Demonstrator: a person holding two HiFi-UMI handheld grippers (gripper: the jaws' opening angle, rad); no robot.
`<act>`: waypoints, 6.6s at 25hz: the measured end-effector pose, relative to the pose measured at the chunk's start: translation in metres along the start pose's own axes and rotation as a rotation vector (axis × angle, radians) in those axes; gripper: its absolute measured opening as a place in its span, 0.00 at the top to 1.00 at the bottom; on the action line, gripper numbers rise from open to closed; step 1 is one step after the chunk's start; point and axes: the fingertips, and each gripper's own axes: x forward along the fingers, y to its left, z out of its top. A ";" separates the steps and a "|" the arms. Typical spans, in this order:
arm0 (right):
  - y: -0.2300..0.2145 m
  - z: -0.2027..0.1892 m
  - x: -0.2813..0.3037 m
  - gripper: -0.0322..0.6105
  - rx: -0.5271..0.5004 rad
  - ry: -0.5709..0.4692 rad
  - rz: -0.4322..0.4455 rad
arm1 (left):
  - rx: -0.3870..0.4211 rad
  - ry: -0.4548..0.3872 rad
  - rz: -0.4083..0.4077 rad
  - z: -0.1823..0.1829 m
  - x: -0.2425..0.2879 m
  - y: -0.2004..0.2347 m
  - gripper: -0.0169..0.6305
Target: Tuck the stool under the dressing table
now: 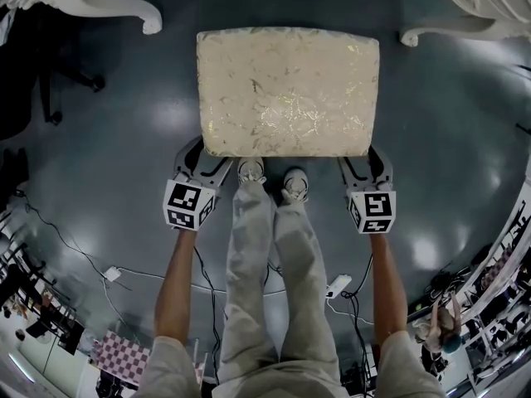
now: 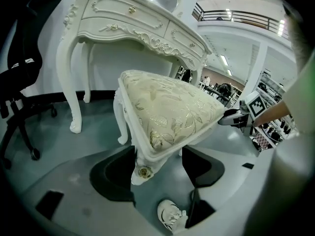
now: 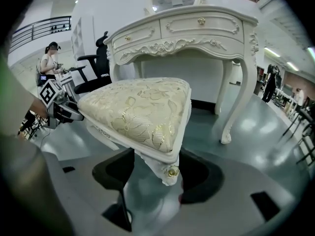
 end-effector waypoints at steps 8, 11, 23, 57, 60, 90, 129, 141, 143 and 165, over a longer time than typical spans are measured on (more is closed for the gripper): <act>-0.012 0.020 0.016 0.53 -0.015 0.019 -0.005 | 0.028 0.017 -0.021 0.020 0.011 0.009 0.54; -0.001 0.000 0.005 0.53 -0.015 0.019 -0.006 | 0.047 0.021 -0.026 0.001 0.003 -0.002 0.54; -0.012 0.025 0.025 0.53 -0.008 -0.005 -0.023 | 0.061 -0.016 -0.009 0.031 0.020 0.021 0.54; -0.038 0.097 0.085 0.53 -0.046 -0.033 -0.077 | 0.130 -0.025 -0.020 0.115 0.070 0.091 0.54; -0.044 0.111 0.085 0.53 -0.070 -0.047 -0.071 | 0.131 -0.044 -0.008 0.130 0.072 0.093 0.53; -0.098 0.177 0.150 0.53 -0.140 -0.127 -0.043 | 0.091 -0.106 0.069 0.190 0.124 0.131 0.53; -0.149 0.259 0.209 0.53 -0.186 -0.191 -0.053 | 0.082 -0.150 0.100 0.272 0.175 0.180 0.53; -0.131 0.241 0.164 0.58 -0.081 -0.166 -0.087 | 0.031 -0.150 0.121 0.258 0.128 0.165 0.53; -0.120 0.240 0.150 0.63 -0.058 -0.175 -0.080 | 0.016 -0.155 0.115 0.257 0.115 0.158 0.53; -0.073 0.316 -0.017 0.94 0.044 -0.266 -0.124 | -0.039 -0.312 0.073 0.350 -0.039 0.072 0.90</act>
